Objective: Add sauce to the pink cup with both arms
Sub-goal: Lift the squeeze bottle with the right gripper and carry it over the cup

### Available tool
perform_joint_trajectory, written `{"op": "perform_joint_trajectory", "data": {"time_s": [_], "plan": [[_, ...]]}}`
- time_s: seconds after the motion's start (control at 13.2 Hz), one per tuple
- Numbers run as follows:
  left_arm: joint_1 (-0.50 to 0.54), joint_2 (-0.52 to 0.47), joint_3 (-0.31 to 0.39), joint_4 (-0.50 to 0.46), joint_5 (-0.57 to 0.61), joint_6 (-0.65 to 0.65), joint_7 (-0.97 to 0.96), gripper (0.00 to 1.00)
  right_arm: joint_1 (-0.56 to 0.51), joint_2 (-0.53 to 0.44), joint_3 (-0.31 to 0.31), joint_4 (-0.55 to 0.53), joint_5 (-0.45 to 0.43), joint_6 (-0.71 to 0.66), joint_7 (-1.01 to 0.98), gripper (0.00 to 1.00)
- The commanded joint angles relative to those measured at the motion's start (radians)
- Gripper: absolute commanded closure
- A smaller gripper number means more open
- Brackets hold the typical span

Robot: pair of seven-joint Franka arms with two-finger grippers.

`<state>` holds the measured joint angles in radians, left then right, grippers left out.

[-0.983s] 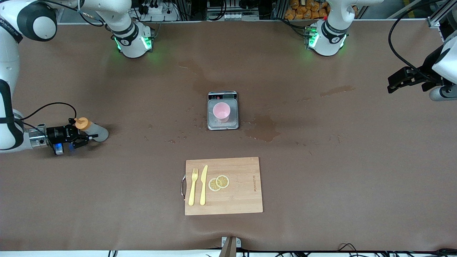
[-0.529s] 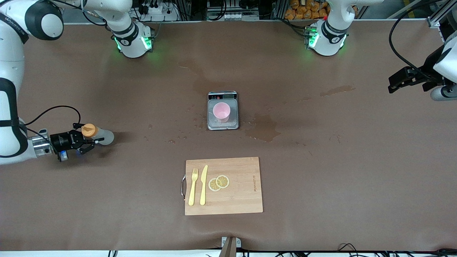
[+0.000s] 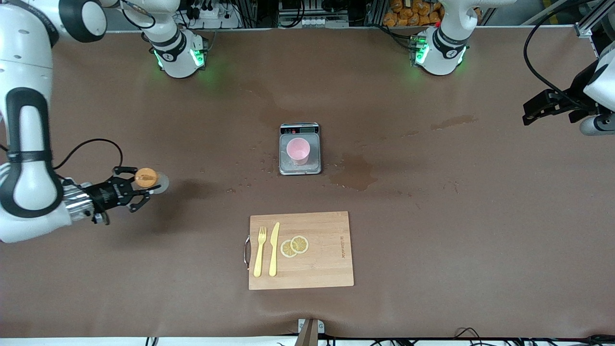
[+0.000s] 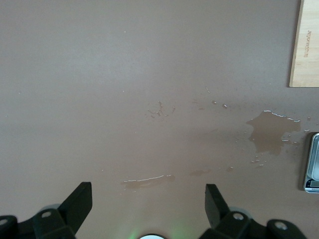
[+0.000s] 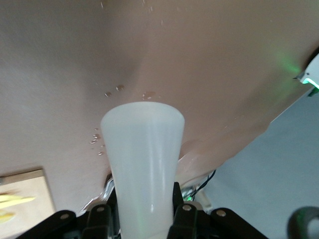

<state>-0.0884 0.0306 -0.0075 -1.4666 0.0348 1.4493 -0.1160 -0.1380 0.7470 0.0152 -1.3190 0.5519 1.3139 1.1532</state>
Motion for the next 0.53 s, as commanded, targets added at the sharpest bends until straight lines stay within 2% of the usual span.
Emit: {"op": "perform_joint_trajectory", "data": {"time_s": [0.0, 0.45], "plan": [[0.006, -0.017, -0.002, 0.002, -0.018, -0.009, 0.019, 0.0, 0.099, -0.038, -0.015, -0.009, -0.038, -0.007, 0.112, 0.59], [0.01, -0.018, -0.002, 0.002, -0.02, -0.018, 0.019, 0.0, 0.337, -0.086, -0.017, -0.006, -0.231, 0.018, 0.418, 0.59]]}}
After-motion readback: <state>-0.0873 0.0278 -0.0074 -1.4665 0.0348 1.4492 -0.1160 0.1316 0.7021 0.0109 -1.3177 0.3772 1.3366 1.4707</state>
